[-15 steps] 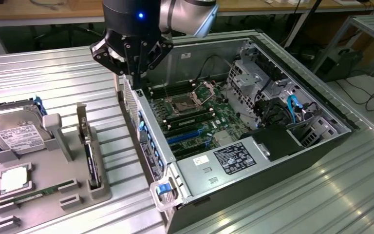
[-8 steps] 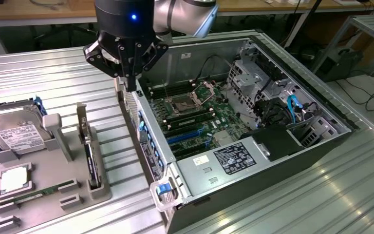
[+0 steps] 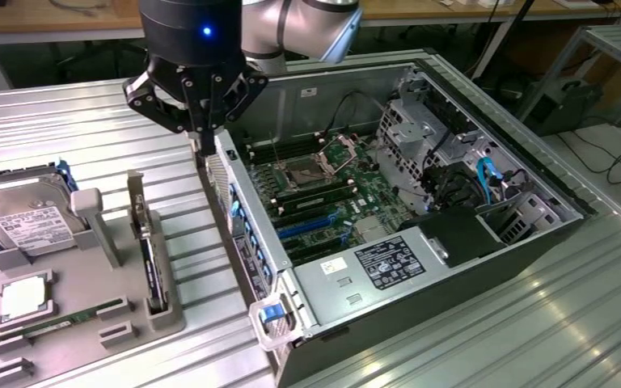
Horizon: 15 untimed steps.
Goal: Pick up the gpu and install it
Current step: 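Reach for the gpu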
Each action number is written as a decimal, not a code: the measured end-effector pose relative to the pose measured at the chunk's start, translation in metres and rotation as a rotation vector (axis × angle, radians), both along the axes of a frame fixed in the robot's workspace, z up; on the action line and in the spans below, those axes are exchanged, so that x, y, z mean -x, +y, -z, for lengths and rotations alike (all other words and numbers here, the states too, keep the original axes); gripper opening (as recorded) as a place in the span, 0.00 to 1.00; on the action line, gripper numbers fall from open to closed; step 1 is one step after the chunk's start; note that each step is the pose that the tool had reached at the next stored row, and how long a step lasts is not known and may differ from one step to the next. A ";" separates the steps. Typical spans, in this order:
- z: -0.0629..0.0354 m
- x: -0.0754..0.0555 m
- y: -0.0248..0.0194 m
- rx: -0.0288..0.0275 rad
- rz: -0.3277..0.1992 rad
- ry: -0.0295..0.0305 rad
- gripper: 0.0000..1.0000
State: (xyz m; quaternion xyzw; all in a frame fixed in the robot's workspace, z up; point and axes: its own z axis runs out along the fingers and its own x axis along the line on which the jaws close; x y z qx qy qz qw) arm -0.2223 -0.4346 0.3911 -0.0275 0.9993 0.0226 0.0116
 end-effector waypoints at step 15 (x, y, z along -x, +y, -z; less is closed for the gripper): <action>0.0002 0.031 -0.0037 0.0000 -0.009 0.0000 0.11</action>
